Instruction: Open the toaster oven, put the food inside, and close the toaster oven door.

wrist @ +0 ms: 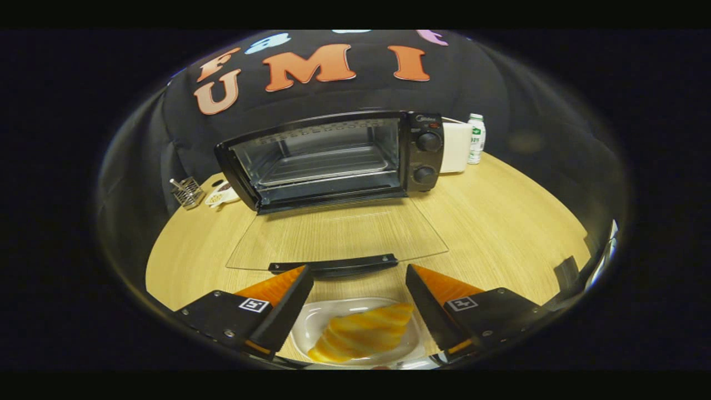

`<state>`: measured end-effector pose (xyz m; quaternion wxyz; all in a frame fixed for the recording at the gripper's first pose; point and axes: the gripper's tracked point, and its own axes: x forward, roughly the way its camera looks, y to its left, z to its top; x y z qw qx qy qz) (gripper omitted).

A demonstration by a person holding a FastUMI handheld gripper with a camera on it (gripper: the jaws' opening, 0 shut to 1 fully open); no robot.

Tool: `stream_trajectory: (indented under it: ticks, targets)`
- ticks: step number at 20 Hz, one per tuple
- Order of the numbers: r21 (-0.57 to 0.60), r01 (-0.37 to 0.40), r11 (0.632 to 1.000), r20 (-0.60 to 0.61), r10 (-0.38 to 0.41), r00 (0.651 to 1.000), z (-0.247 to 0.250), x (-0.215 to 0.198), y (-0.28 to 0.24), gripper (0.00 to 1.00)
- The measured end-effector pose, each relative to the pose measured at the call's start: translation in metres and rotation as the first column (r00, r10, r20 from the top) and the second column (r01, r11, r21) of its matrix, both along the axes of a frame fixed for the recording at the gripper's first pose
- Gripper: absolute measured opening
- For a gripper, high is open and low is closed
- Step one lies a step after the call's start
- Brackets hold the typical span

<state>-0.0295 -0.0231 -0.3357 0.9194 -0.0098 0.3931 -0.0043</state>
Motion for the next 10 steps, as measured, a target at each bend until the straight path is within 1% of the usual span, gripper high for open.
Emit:
stream_trajectory:
  ticks: [6, 10]
  targets:
    - [-0.010, 0.072, 0.997, 0.016, -0.072, 0.997, 0.013, -0.042, 0.002, 1.00]
    - [-0.030, 0.124, 0.992, 0.012, -0.124, 0.992, 0.008, -0.067, 0.008, 1.00]
